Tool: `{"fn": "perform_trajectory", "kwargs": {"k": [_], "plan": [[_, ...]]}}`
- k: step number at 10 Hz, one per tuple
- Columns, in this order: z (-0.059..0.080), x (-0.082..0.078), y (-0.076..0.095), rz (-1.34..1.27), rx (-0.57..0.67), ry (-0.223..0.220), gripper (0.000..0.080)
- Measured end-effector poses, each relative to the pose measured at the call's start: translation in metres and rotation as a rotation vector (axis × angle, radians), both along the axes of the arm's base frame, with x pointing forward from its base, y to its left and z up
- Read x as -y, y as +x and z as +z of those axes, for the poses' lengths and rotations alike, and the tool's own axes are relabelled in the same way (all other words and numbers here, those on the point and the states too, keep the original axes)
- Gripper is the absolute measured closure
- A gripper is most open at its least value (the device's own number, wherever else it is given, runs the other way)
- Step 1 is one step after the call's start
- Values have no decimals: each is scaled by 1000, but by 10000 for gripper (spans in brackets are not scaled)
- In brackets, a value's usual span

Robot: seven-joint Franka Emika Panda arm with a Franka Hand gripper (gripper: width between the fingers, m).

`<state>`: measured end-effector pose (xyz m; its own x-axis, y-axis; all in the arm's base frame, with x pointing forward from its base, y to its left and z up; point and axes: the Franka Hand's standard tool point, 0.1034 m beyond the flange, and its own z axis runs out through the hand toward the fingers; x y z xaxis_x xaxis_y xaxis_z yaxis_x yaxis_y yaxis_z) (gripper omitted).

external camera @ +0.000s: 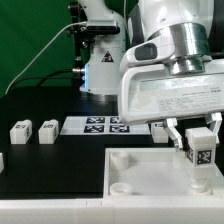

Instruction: Assemble one leg

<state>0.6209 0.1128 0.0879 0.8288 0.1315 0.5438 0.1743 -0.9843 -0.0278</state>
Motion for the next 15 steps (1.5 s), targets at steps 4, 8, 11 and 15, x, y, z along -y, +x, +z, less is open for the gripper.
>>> {"fn": "perform_trajectory", "kwargs": {"k": [4, 8, 11, 15], "plan": [[-4, -4, -6, 5, 6, 1, 508], [-11, -4, -7, 1, 3, 1, 508], [-13, -2, -5, -4, 11, 2, 508], [-13, -1, -2, -7, 17, 6, 508]]}}
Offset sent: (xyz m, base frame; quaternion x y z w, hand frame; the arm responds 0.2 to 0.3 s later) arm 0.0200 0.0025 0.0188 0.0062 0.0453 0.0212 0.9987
